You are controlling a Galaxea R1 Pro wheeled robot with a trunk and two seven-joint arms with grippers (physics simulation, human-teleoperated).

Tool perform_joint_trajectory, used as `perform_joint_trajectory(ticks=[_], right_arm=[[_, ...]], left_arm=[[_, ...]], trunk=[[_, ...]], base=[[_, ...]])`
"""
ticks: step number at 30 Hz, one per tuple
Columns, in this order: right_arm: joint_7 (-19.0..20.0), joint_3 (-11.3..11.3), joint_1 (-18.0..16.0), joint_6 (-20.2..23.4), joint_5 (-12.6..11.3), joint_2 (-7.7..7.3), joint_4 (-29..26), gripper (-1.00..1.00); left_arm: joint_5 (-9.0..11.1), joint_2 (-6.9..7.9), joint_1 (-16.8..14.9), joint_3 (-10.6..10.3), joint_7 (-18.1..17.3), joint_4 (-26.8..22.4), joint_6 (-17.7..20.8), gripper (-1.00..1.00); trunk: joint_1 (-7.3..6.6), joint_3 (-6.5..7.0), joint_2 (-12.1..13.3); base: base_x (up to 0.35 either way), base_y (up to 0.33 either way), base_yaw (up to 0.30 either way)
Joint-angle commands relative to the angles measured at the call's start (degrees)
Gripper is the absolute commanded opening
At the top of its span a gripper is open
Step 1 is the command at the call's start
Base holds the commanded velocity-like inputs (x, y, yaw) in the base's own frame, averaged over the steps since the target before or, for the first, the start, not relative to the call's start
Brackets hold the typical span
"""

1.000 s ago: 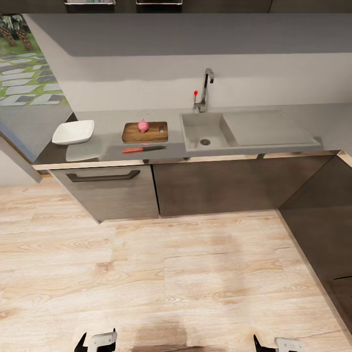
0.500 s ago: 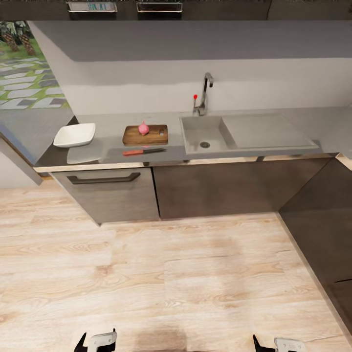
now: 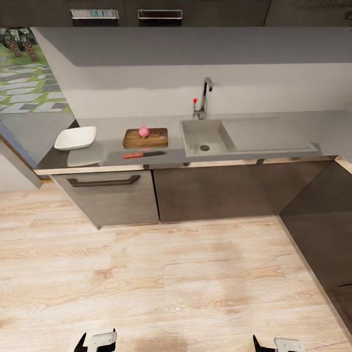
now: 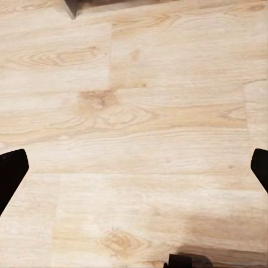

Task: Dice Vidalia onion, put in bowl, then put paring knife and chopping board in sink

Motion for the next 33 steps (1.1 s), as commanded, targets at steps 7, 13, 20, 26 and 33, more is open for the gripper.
perform_joint_trajectory(ticks=[7,13,20,26,33], right_arm=[[0.16,-0.02,-0.03,-0.19,-0.31,0.00,0.04,1.00],[0.16,-0.02,-0.03,-0.19,-0.31,0.00,0.04,1.00],[0.16,-0.02,-0.03,-0.19,-0.26,0.00,0.06,1.00],[0.16,-0.02,-0.03,-0.19,-0.23,0.03,0.04,1.00],[0.16,-0.02,-0.03,-0.19,-0.23,0.04,0.04,1.00]], left_arm=[[0.58,-0.04,-0.09,-0.50,-0.01,0.23,-0.32,1.00],[0.58,-0.04,-0.09,-0.50,-0.01,0.23,-0.33,1.00],[0.58,-0.04,-0.09,-0.50,-0.01,0.23,-0.34,1.00],[0.58,-0.04,-0.09,-0.50,0.07,0.23,-0.34,1.00],[0.58,-0.04,-0.09,-0.50,0.08,0.23,-0.34,1.00]], trunk=[[1.56,-0.69,-2.89],[2.88,-1.22,-5.30],[4.42,-1.84,-8.10],[5.74,-2.37,-10.51],[7.27,-2.99,-13.32]], base=[[0.000,0.000,0.000],[0.000,0.000,0.000],[0.000,0.000,0.000],[0.000,0.000,0.000],[0.000,0.000,0.000]])
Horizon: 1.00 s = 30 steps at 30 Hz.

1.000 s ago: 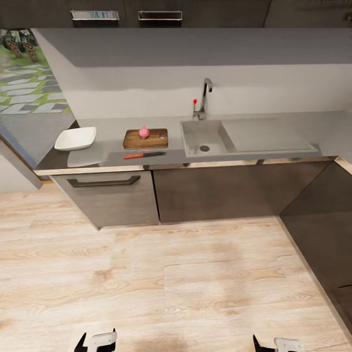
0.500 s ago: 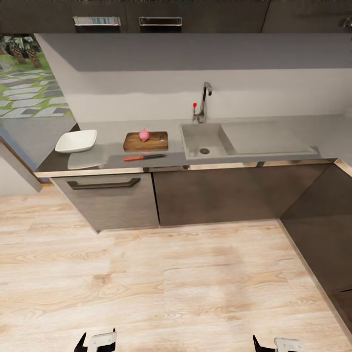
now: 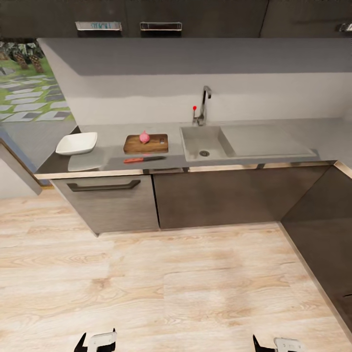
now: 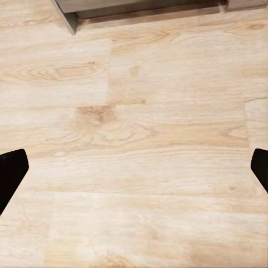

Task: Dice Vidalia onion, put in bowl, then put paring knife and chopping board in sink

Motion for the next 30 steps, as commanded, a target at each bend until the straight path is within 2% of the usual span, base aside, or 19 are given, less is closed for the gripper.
perform_joint_trajectory(ticks=[1,30], right_arm=[[0.16,-0.03,-0.03,-0.19,-0.31,0.01,0.04,1.00],[0.16,0.05,-0.03,-0.19,-0.28,0.04,0.78,1.00]], left_arm=[[0.58,-0.04,-0.09,-0.50,-0.01,0.22,-0.33,1.00],[0.58,0.05,-0.09,-0.50,0.15,0.22,-0.31,1.00]], trunk=[[0.24,-0.14,-0.46],[6.60,-2.72,-12.09]], base=[[0.000,0.000,0.000],[0.000,0.000,0.000]])
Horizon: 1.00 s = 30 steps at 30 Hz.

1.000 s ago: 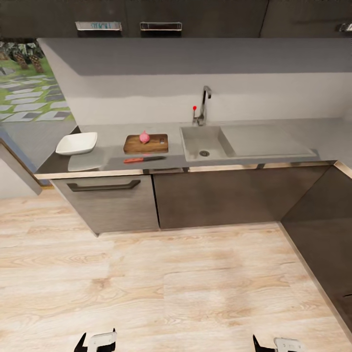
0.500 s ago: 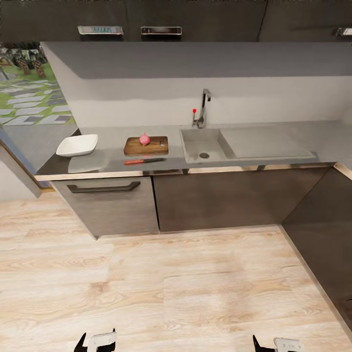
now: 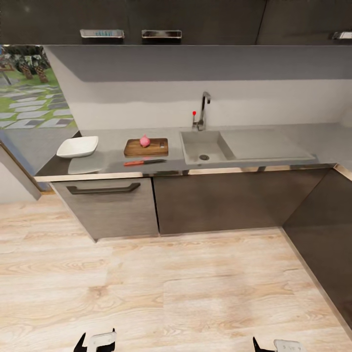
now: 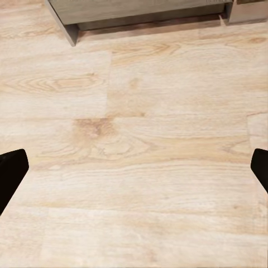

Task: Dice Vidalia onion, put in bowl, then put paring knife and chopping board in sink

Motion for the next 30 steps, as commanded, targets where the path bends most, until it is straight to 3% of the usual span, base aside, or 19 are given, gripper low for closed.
perform_joint_trajectory(ticks=[1,30], right_arm=[[0.16,-0.03,-0.03,-0.19,-0.30,0.00,0.06,1.00],[0.13,-0.03,-0.03,-0.27,-0.24,-0.01,0.09,1.00]], left_arm=[[0.58,-0.04,-0.09,-0.50,0.01,0.22,-0.32,1.00],[0.58,-0.04,-0.09,-0.50,0.09,0.22,-0.33,1.00]], trunk=[[0.23,-0.14,-0.45],[6.60,-2.76,-12.08]], base=[[0.000,0.000,0.000],[0.000,0.000,0.000]])
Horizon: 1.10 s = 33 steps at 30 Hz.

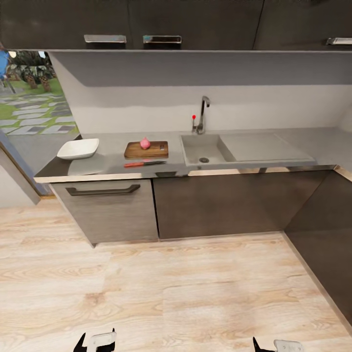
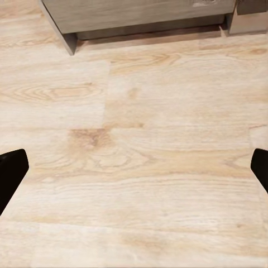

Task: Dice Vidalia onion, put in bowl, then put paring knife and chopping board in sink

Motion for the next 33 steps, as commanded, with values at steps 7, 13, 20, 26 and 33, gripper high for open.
perform_joint_trajectory(ticks=[7,13,20,26,33], right_arm=[[0.17,-0.03,-0.03,-0.19,-0.30,0.01,0.04,1.00],[0.18,-0.03,-0.03,-0.19,-0.30,0.01,0.04,1.00],[0.18,-0.03,-0.03,-0.19,-0.30,-0.01,0.04,1.00],[0.17,-0.03,-0.03,-0.19,-0.30,0.00,0.04,1.00],[0.18,-0.03,-0.03,-0.19,-0.30,0.00,0.04,1.00]], left_arm=[[0.58,-0.04,-0.09,-0.50,-0.01,0.22,-0.34,1.00],[0.58,-0.04,-0.09,-0.50,0.01,0.22,-0.33,1.00],[0.58,-0.04,-0.09,-0.50,-0.01,0.22,-0.34,1.00],[0.58,-0.04,-0.09,-0.50,0.12,0.22,-0.34,1.00],[0.58,-0.04,-0.09,-0.50,0.16,0.22,-0.35,1.00]], trunk=[[1.54,-0.68,-2.85],[2.86,-1.22,-5.26],[4.40,-1.85,-8.06],[5.72,-2.39,-10.47],[7.26,-3.03,-13.28]], base=[[0.000,0.000,0.000],[0.000,0.000,0.000],[0.000,0.000,0.000],[0.000,0.000,0.000],[0.000,0.000,0.000]])
